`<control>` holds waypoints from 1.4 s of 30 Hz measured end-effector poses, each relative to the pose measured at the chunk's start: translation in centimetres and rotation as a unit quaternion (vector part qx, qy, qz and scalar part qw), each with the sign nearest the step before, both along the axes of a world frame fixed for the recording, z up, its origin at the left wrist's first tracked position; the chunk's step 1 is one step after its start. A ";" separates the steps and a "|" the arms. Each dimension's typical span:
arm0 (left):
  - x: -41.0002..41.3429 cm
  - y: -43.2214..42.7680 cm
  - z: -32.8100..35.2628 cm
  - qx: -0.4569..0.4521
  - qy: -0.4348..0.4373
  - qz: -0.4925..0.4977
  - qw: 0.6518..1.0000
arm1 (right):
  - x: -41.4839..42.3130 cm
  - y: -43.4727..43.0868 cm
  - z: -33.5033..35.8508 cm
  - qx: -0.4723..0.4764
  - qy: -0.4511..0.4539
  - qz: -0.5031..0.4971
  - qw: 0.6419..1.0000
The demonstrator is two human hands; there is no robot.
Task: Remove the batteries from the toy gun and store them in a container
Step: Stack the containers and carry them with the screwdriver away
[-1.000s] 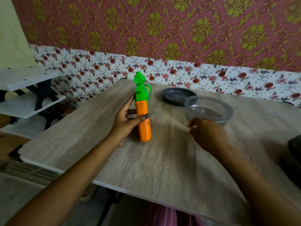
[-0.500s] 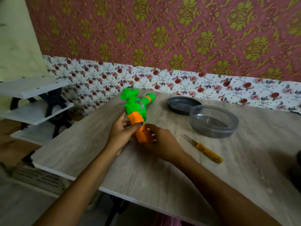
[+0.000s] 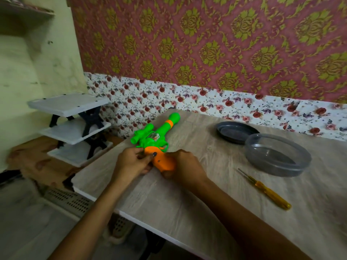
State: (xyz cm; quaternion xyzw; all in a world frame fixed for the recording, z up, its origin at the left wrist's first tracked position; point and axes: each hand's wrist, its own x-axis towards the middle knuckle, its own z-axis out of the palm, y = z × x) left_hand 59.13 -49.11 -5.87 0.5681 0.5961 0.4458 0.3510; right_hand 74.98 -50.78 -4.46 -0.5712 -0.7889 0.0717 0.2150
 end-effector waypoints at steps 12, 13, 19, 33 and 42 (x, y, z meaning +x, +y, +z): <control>14.6 4.2 4.7 0.226 0.276 -0.187 0.915 | 14.9 -1.9 3.5 0.083 -0.072 -0.205 0.973; 16.5 5.2 4.4 0.230 0.314 -0.208 0.897 | 16.2 -2.2 3.5 0.066 -0.090 -0.230 0.967; 25.2 8.8 2.1 0.155 0.467 -0.282 0.824 | 20.8 -4.3 2.9 0.018 -0.075 -0.211 0.974; 22.9 9.2 6.2 0.358 0.334 -0.114 0.864 | 24.9 -5.2 5.8 0.172 0.126 -0.229 0.950; 27.9 5.2 10.5 0.045 -0.196 -0.251 0.947 | 27.4 -3.3 6.9 0.133 0.441 -0.269 0.846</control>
